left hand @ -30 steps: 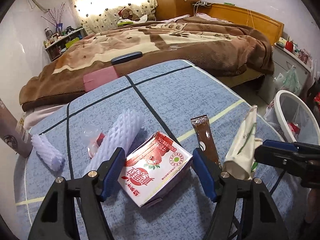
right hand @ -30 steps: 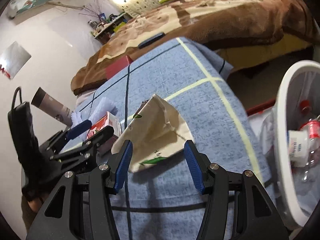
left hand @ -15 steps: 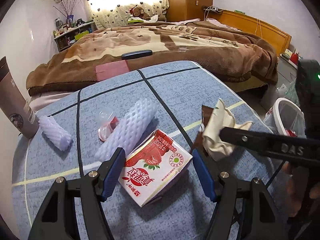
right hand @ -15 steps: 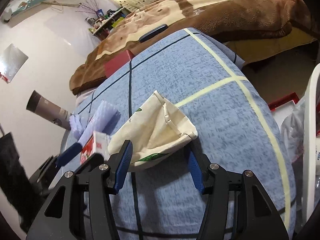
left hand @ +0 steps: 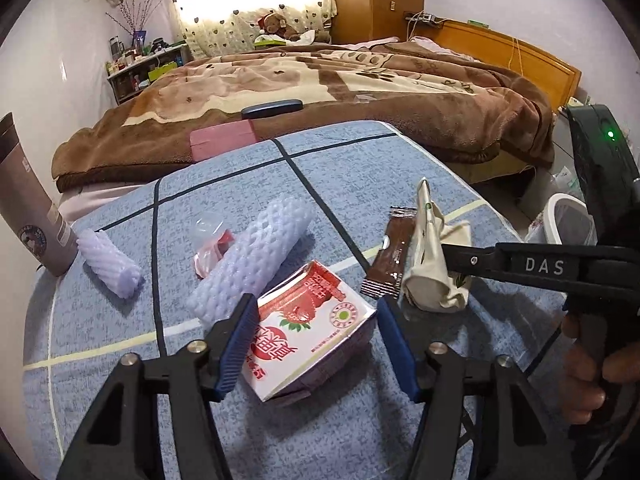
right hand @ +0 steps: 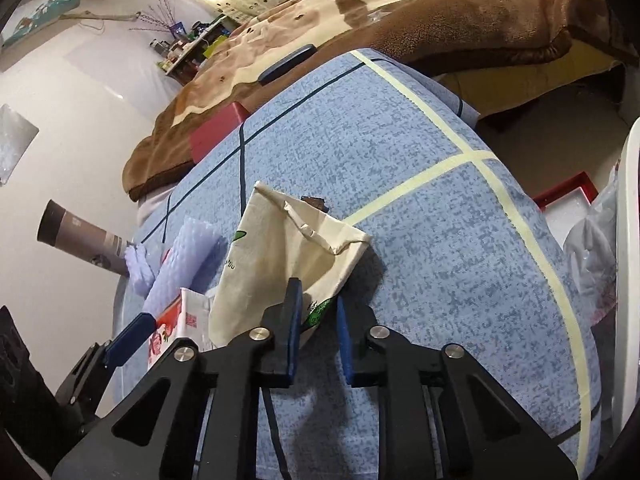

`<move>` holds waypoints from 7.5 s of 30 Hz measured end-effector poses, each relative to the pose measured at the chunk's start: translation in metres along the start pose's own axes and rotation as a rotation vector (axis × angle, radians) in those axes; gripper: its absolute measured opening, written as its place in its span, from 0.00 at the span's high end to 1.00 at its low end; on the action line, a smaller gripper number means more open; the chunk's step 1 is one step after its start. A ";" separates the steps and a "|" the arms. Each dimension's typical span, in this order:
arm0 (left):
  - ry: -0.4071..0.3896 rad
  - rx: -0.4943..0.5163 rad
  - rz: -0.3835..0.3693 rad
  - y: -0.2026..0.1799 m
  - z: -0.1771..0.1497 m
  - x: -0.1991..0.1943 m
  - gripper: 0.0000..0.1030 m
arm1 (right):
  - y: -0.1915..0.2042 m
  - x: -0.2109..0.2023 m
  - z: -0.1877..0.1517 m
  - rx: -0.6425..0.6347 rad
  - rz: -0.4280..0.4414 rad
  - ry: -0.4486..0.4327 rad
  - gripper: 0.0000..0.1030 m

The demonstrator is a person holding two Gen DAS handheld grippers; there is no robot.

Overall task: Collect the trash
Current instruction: 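Grasp the strawberry milk carton with the left tool while the right tool holds the bag, then carry bag and carton over the white bin and open both tools, then move both tools back toward the chocolate wrapper and foam nets, then grasp the brown chocolate wrapper with the right tool while the left tool grasps the foam net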

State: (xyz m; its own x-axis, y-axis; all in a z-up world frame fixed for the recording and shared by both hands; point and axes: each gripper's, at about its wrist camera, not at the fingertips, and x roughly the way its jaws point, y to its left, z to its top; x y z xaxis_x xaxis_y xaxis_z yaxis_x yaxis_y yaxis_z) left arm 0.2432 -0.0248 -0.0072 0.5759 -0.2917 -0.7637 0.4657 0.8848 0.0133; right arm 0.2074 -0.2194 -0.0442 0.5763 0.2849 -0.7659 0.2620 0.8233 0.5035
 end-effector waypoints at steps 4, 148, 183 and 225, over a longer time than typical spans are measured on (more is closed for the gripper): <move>0.010 0.008 -0.037 -0.002 -0.002 -0.003 0.50 | 0.004 -0.005 0.001 -0.030 0.010 -0.006 0.93; -0.059 0.022 -0.165 -0.198 -0.001 -0.041 0.30 | -0.146 -0.169 -0.021 -0.053 -0.328 -0.280 0.73; -0.115 -0.245 0.065 0.011 -0.025 -0.058 0.30 | 0.009 -0.064 -0.016 -0.318 -0.193 -0.176 0.57; 0.042 -0.150 -0.153 0.027 -0.007 0.023 0.30 | 0.044 0.015 0.010 -0.461 -0.339 -0.083 0.73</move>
State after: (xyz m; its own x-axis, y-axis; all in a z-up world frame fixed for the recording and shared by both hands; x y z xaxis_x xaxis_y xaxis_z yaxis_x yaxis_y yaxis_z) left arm 0.2642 -0.0054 -0.0284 0.4762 -0.4137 -0.7759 0.4382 0.8767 -0.1984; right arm 0.2354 -0.1835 -0.0294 0.5824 -0.0560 -0.8109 0.0892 0.9960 -0.0048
